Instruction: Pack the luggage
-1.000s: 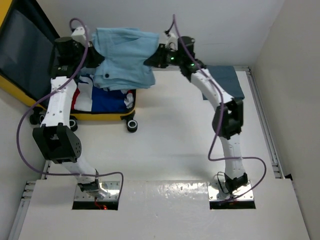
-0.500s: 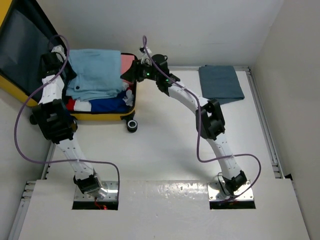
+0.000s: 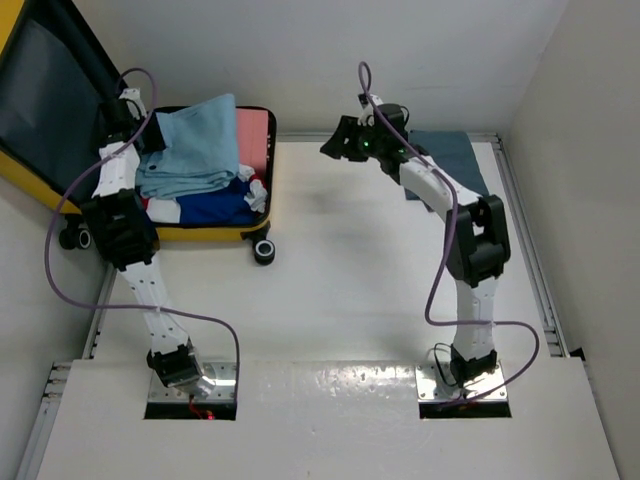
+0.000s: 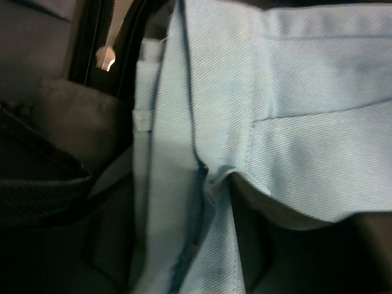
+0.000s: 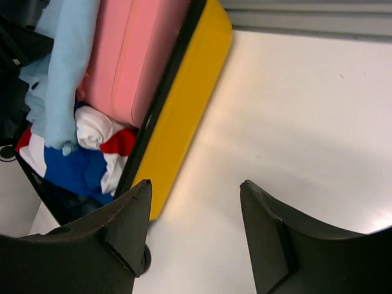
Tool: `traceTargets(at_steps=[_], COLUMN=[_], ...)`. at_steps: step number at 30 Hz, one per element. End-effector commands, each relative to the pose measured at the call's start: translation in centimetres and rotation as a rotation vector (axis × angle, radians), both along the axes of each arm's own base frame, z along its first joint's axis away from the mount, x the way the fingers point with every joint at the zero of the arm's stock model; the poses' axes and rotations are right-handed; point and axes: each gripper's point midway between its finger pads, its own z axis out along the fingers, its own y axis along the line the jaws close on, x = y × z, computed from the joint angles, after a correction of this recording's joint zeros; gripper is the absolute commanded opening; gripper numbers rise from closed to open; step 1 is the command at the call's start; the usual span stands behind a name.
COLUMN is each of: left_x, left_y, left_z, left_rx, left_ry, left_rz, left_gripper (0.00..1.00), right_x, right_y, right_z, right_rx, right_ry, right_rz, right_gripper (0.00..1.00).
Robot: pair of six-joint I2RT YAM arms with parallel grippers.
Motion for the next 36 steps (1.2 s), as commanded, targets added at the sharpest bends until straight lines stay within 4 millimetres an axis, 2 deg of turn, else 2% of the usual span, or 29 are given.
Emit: traceTargets(at_steps=[1, 2, 3, 4, 5, 7, 8, 9, 10, 12, 13, 14, 16, 18, 19, 21, 22, 23, 24, 25, 27, 29, 30, 31, 32, 33, 34, 35, 36], left_x=[0.6, 0.2, 0.3, -0.2, -0.8, -1.3, -1.9, -2.3, -2.5, -3.3, -3.6, -3.8, -4.6, -5.1, -5.4, -6.2, -6.1, -6.5, -6.8, -6.8, -6.8, -6.9, -7.0, -6.7, -6.4, -6.6, -6.3, -6.1, -6.0], left_y=[-2.2, -3.6, -4.6, -4.7, -7.0, -8.6, -10.5, -11.4, -12.4, -14.7, -15.4, -15.9, -17.3, -18.0, -18.6, -19.4, -20.0, -20.0, -20.6, -21.1, -21.7, -21.8, -21.8, -22.5, -22.7, -23.5, -23.7, -24.6, -25.1], left_z=[9.7, 10.3, 12.9, 14.7, 18.0, 20.4, 22.6, 23.6, 24.5, 25.5, 26.2, 26.1, 26.2, 25.5, 25.2, 24.7, 24.1, 24.3, 24.1, 23.3, 22.7, 22.4, 22.1, 21.5, 20.9, 20.6, 19.9, 19.2, 18.5], left_rx=[0.067, 0.058, 0.083, 0.098, 0.134, 0.187, 0.215, 0.237, 0.259, 0.301, 0.312, 0.326, 0.323, 0.325, 0.32, 0.304, 0.288, 0.289, 0.276, 0.271, 0.256, 0.245, 0.233, 0.216, 0.211, 0.193, 0.188, 0.162, 0.12], left_ry=[-0.216, -0.239, -0.312, -0.348, -0.405, -0.437, -0.471, -0.488, -0.501, -0.51, -0.522, -0.516, -0.511, -0.489, -0.477, -0.463, -0.453, -0.456, -0.45, -0.436, -0.426, -0.416, -0.405, -0.396, -0.387, -0.378, -0.366, -0.356, -0.34], left_rz=[-0.133, -0.177, -0.2, -0.201, -0.251, -0.268, -0.281, -0.291, -0.3, -0.319, -0.324, -0.329, -0.337, -0.349, -0.361, -0.374, -0.383, -0.383, -0.392, -0.403, -0.411, -0.41, -0.408, -0.425, -0.435, -0.456, -0.466, -0.486, -0.493], left_gripper=[0.63, 0.66, 0.72, 0.74, 0.75, 0.77, 0.77, 0.77, 0.78, 0.78, 0.79, 0.79, 0.79, 0.8, 0.8, 0.8, 0.8, 0.8, 0.8, 0.81, 0.81, 0.81, 0.81, 0.81, 0.81, 0.81, 0.81, 0.81, 0.81], right_x=[-1.9, -1.7, -1.2, -1.3, -1.1, 0.4, 0.8, 1.5, 2.3, 3.7, 3.8, 4.8, 4.5, 5.3, 4.7, 5.1, 4.2, 4.6, 2.8, 3.2, 2.2, 1.4, 0.1, -0.5, -0.7, -3.1, -3.4, -4.8, -6.3], right_y=[-2.3, -3.8, -5.9, -6.8, -8.7, -12.7, -14.1, -16.1, -17.4, -19.1, -20.1, -20.5, -22.2, -23.3, -23.8, -24.5, -25.1, -26.0, -26.6, -27.1, -27.4, -28.3, -28.1, -27.9, -27.6, -26.0, -24.2, -22.1, -21.0], right_z=[2.6, 2.3, 2.4, 2.2, 1.2, 0.3, -0.4, -1.6, -3.0, -4.1, -7.1, -7.5, -10.3, -11.3, -12.3, -13.8, -14.8, -15.3, -16.3, -16.5, -17.8, -18.3, -19.1, -19.5, -18.2, -19.6, -17.8, -18.0, -18.5], right_rx=[-0.037, -0.046, -0.062, -0.085, -0.124, -0.265, -0.33, -0.396, -0.46, -0.585, -0.666, -0.697, -0.761, -0.777, -0.792, -0.791, -0.796, -0.772, -0.804, -0.791, -0.795, -0.787, -0.734, -0.707, -0.684, -0.634, -0.555, -0.452, -0.399], right_ry=[-0.032, -0.018, -0.01, -0.006, 0.017, -0.018, -0.025, -0.02, -0.023, -0.038, 0.009, 0.004, 0.082, 0.111, 0.156, 0.213, 0.298, 0.333, 0.421, 0.438, 0.51, 0.554, 0.627, 0.654, 0.647, 0.735, 0.732, 0.79, 0.84], right_rz=[-0.037, -0.07, -0.128, -0.144, -0.2, -0.3, -0.348, -0.413, -0.422, -0.438, -0.44, -0.446, -0.466, -0.498, -0.49, -0.527, -0.542, -0.581, -0.572, -0.6, -0.6, -0.603, -0.585, -0.574, -0.566, -0.493, -0.441, -0.38, -0.357], right_gripper=[0.59, 0.59, 0.6, 0.6, 0.6, 0.62, 0.62, 0.63, 0.63, 0.63, 0.64, 0.65, 0.67, 0.67, 0.68, 0.68, 0.68, 0.68, 0.68, 0.68, 0.59, 0.41, 0.17, 0.06, 0.0, 0.0, 0.0, 0.0, 0.0])
